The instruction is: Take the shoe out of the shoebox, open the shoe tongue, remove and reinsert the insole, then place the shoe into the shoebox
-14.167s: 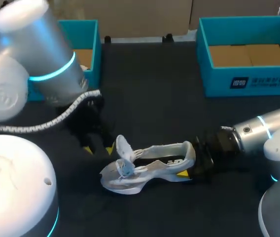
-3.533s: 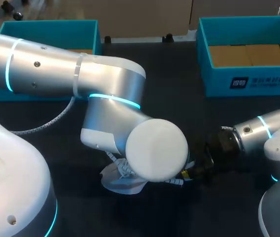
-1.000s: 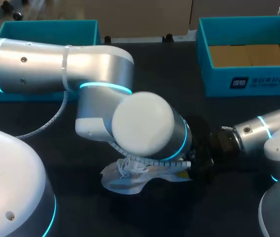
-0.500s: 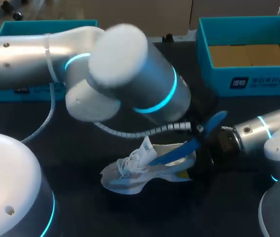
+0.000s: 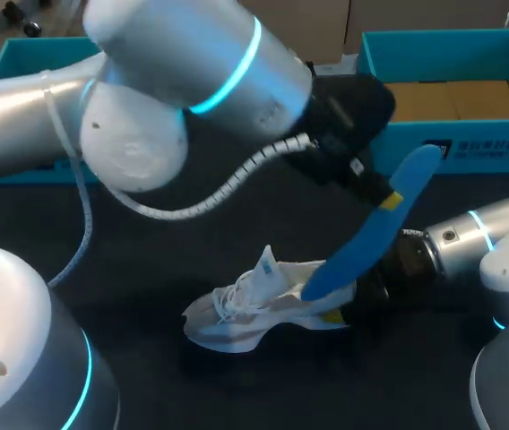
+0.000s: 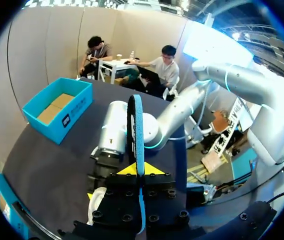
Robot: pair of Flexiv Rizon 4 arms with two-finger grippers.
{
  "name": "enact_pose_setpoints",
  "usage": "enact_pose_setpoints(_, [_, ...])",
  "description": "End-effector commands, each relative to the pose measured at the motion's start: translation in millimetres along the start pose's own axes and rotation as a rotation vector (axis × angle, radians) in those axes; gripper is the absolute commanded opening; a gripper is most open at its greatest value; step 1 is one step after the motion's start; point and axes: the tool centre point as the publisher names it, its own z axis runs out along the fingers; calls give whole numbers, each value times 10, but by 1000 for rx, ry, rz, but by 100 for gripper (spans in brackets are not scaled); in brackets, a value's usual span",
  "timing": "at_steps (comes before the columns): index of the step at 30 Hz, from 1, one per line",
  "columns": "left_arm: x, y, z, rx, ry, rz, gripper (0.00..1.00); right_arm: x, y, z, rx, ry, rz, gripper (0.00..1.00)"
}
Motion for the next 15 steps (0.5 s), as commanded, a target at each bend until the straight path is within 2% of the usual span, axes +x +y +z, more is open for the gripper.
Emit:
enact_pose_setpoints(1, [-41, 80, -237, 8, 57, 2, 0, 12, 9, 8, 3, -2, 0, 0])
enact_pose_setpoints(10, [-41, 80, -237, 8, 57, 2, 0, 12, 9, 8, 3, -2, 0, 0])
enact_pose_setpoints(13, [-41, 46, -326, 71, 74, -39, 0, 12, 9, 8, 3, -2, 0, 0])
enact_pose_setpoints(15, [-20, -63, -519, 146, 81, -48, 0, 12, 9, 8, 3, -2, 0, 0])
